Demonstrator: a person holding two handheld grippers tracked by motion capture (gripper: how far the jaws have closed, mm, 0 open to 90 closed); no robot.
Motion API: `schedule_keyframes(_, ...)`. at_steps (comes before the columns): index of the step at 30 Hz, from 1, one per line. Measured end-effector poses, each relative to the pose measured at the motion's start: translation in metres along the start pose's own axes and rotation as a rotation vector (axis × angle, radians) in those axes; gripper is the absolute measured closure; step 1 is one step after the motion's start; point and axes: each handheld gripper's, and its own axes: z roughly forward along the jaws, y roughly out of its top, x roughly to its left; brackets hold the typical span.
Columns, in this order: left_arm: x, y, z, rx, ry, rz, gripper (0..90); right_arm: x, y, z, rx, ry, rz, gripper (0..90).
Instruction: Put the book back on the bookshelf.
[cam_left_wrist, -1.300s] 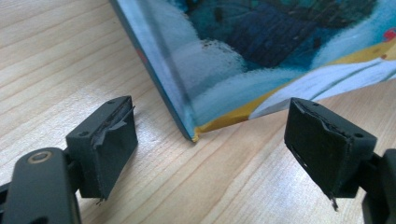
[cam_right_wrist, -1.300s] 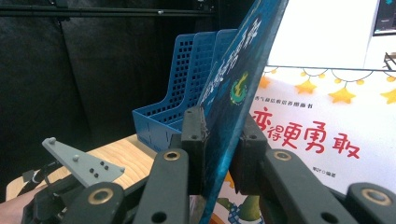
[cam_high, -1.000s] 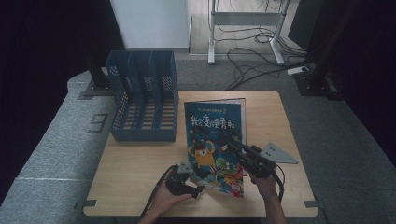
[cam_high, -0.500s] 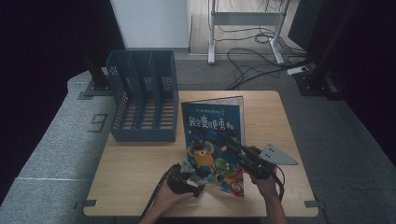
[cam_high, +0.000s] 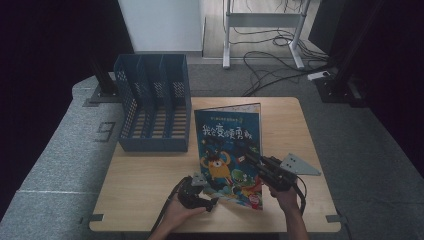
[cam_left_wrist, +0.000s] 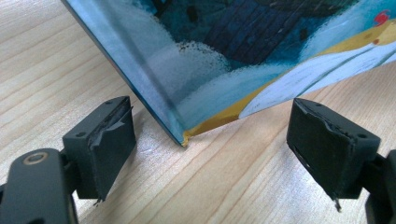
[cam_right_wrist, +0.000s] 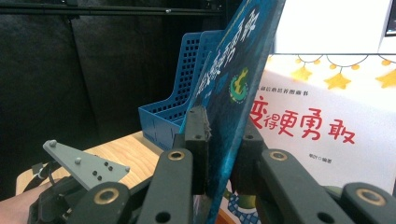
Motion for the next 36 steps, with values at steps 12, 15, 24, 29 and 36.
schedule_keyframes(12,0.003,-0.001,0.0,-0.014,-0.001,-0.022,15.5,0.0,0.001,-0.011,0.047,0.042,0.014,80.1)
schedule_keyframes(15,0.003,-0.001,0.0,-0.018,0.002,-0.024,16.1,-0.002,0.002,-0.013,0.072,0.054,0.026,80.0)
schedule_keyframes(24,0.002,-0.001,-0.003,-0.073,0.025,-0.01,18.5,-0.008,0.0,-0.019,0.112,0.082,0.034,79.4)
schedule_keyframes(29,0.006,0.001,-0.01,-0.127,0.044,-0.018,20.4,-0.009,-0.001,-0.019,0.113,0.079,0.026,78.4)
schedule_keyframes(36,0.011,0.016,-0.026,-0.2,0.031,-0.023,20.2,-0.019,-0.009,-0.025,0.11,0.107,0.059,78.2)
